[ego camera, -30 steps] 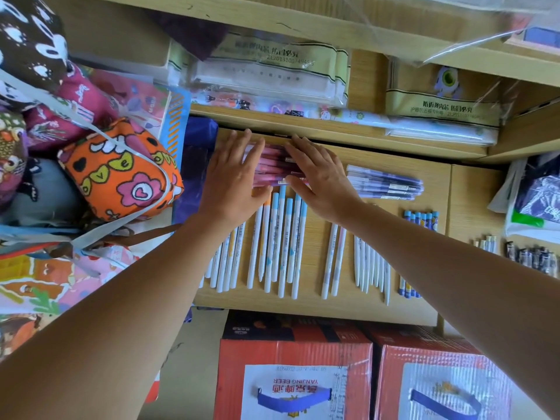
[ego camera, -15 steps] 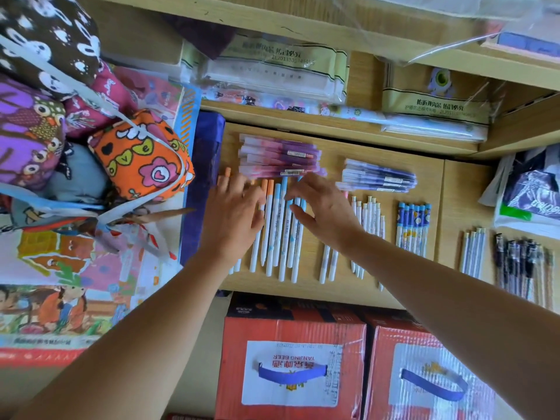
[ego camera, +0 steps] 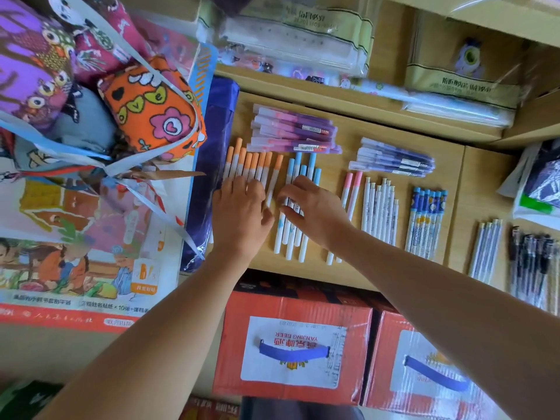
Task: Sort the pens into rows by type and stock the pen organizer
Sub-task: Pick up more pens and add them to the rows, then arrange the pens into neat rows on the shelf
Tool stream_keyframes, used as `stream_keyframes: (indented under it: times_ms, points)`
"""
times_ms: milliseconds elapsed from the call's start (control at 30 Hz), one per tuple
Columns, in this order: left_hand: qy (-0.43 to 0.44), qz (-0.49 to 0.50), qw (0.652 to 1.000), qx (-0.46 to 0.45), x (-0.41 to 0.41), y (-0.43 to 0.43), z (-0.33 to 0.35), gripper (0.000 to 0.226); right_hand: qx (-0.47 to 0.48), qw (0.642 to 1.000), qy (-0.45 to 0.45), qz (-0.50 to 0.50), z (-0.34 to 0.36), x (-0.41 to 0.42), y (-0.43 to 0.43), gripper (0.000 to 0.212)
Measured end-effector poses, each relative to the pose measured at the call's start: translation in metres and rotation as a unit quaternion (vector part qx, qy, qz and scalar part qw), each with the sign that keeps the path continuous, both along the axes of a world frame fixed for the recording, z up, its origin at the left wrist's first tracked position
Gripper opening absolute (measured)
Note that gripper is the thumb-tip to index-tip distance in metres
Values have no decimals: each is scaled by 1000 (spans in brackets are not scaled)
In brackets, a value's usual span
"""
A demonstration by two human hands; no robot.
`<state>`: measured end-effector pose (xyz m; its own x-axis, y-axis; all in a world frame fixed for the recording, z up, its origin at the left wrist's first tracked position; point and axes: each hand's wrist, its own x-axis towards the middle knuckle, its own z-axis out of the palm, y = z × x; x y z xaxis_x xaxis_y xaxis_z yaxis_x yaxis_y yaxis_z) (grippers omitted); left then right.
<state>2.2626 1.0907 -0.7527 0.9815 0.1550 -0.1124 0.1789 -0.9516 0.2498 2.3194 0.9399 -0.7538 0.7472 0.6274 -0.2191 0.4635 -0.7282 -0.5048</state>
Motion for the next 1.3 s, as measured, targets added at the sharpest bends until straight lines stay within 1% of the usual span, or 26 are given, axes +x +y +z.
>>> stream_keyframes:
  times_ms: [167, 233, 333, 533, 667, 800, 900, 1067, 1300]
  points:
    - [10, 7, 1000, 13, 5, -4, 1, 18, -34, 999, 21, -5, 2, 1, -4, 23]
    - [33, 16, 999, 22, 8, -3, 0, 17, -33, 999, 32, -6, 2, 1, -8, 23]
    - [60, 41, 997, 8, 8, 0, 0, 21, -35, 998, 46, -3, 1, 1, -14, 22]
    - [71, 53, 996, -3, 7, -4, 4, 20, -27, 998, 58, -13, 0, -3, -18, 27]
    - [68, 37, 997, -6, 7, -6, 7, 18, -20, 998, 56, -14, 2, -3, -19, 25]
    - [52, 23, 998, -10, 8, -9, 12, 19, 17, 998, 53, -29, 10, -6, -21, 14]
    - [42, 12, 999, -8, 9, -15, 20, 20, 36, 996, 60, -51, 18, -8, -25, 11]
    - [48, -39, 997, -50, 14, -31, 33, 18, 49, 992, 84, -77, 33, -14, -45, 10]
    - [65, -110, 988, -90, 23, -85, 70, 14, 72, 979, 88, -167, 59, -32, -99, 11]
